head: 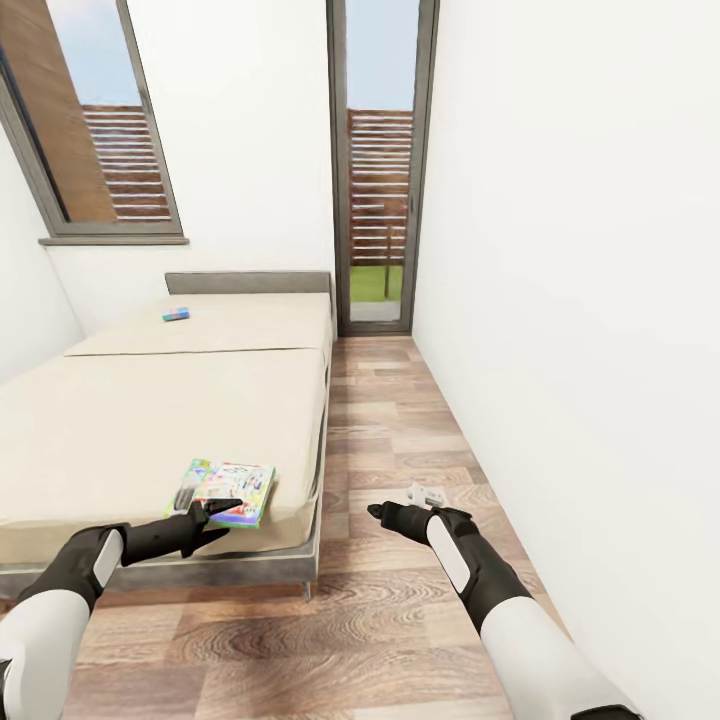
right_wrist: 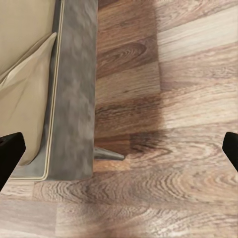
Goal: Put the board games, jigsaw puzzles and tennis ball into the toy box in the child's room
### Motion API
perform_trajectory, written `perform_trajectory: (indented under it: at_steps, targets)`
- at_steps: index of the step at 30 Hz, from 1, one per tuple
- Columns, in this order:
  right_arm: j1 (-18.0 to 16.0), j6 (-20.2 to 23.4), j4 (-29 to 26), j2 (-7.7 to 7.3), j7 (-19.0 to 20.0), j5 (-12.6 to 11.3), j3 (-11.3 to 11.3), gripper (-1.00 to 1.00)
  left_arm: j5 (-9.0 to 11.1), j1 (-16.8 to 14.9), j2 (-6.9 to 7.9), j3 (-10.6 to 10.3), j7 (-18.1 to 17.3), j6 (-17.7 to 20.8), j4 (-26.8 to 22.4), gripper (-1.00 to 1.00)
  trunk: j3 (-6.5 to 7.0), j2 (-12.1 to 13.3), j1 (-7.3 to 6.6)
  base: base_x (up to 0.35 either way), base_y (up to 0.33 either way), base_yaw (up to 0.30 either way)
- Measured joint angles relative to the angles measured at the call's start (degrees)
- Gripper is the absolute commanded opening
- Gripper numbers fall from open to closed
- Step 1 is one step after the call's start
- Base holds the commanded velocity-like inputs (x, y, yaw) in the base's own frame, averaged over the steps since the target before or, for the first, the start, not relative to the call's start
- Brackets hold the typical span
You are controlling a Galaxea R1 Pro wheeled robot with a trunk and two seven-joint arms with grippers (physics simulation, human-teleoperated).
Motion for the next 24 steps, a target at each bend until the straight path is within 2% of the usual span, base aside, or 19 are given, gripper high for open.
perform_trajectory:
  at_steps: [2, 5, 12, 20, 24]
  targets:
    - [-0.01, 0.0, 0.0, -0.01, 0.0, 0.0, 0.0, 1.0, -0.1, 0.17, 0.0, 0.0, 0.06, -0.65, 0.01, -1.0, 0.0, 0.01, 0.01, 0.001, 0.0, 0.0]
    - [-0.03, 0.0, 0.0, 0.01, 0.0, -0.01, 0.0, 1.0, 0.41, -0.09, 0.01, -0.02, -0.03, 0.65, 0.01, -1.0, 0.0, 0.0, 0.0, 0.0, 0.0, 0.0]
    - [0.02, 0.0, 0.0, 0.01, 0.0, 0.0, 0.0, 1.0, 2.63, -0.28, -0.04, 0.19, -0.33, 3.08, 0.0, -1.0, 0.01, -0.01, -0.01, 0.0, 0.0, 0.0]
    - [0.0, 0.0, 0.0, 0.05, 0.0, 0.0, 0.0, 1.0, 3.3, -0.28, -0.07, 0.21, -0.44, 3.44, 0.0, -1.0, 0.01, -0.01, -0.01, 0.0, 0.0, 0.0]
    - [-0.01, 0.0, -0.01, 0.07, 0.0, -0.01, 0.0, 1.0, 3.05, -0.27, -0.11, 0.23, -2.14, 2.24, 0.03, -1.0, 0.44, 0.02, -0.06, 0.0, 0.0, 0.0]
